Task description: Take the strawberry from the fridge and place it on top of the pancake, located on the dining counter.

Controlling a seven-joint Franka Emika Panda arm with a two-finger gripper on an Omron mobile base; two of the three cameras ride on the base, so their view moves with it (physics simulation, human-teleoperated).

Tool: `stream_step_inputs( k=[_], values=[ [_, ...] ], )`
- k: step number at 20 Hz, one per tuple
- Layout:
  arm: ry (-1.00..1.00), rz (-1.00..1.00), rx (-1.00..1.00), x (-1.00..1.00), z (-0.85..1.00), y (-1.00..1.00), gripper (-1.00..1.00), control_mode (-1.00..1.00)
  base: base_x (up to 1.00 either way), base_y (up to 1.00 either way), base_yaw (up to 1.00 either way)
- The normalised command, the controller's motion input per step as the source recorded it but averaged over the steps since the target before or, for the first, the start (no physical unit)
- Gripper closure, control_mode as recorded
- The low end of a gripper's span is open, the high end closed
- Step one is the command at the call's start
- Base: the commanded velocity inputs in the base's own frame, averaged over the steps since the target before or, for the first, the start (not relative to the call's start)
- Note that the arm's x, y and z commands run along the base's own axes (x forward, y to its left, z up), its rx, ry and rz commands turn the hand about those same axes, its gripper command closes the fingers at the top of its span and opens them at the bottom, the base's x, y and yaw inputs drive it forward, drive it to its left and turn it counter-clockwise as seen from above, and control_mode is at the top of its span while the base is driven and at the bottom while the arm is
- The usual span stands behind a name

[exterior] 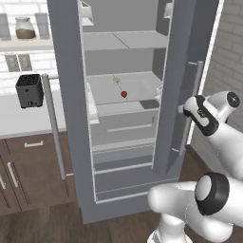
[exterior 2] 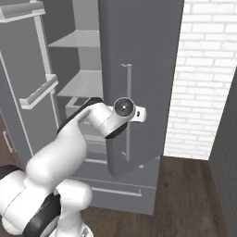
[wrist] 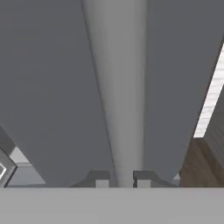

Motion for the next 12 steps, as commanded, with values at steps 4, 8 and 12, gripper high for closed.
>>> stream_step_inputs(
  k=[4, 8, 12],
  values=[
    [0.00, 0.01, 0.08, -0.51, 0.06, -0.61, 1.00, -1.00, 0.00, 0.00, 0.00],
    [0.00, 0.00, 0.00, -0.31, 0.09, -0.43, -1.00, -1.00, 0.00, 0.00, 0.00],
    [0.00, 0.00, 0.00, -0.34, 0.07, -0.41, -1.00, -1.00, 0.00, 0.00, 0.00]
  ],
)
